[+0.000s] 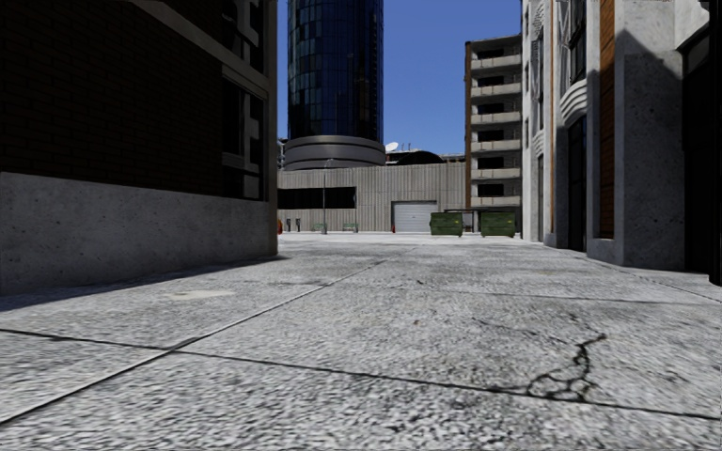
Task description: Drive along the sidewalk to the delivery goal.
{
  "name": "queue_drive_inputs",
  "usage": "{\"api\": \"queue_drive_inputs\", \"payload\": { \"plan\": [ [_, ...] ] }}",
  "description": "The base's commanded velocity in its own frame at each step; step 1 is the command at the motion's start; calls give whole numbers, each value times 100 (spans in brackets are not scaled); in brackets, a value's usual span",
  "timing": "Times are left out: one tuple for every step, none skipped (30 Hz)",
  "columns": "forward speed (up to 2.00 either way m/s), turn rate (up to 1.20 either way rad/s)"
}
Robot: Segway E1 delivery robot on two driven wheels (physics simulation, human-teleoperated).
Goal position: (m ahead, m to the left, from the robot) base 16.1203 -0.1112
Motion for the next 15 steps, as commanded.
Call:
{"api": "queue_drive_inputs", "payload": {
  "plan": [
    [200,0],
    [200,0],
    [200,0],
    [200,0],
    [200,0],
    [200,0],
    [200,0],
    [200,0],
    [200,0],
    [200,0],
    [200,0],
    [200,0],
    [200,0],
    [200,0],
    [200,0]
  ]
}}
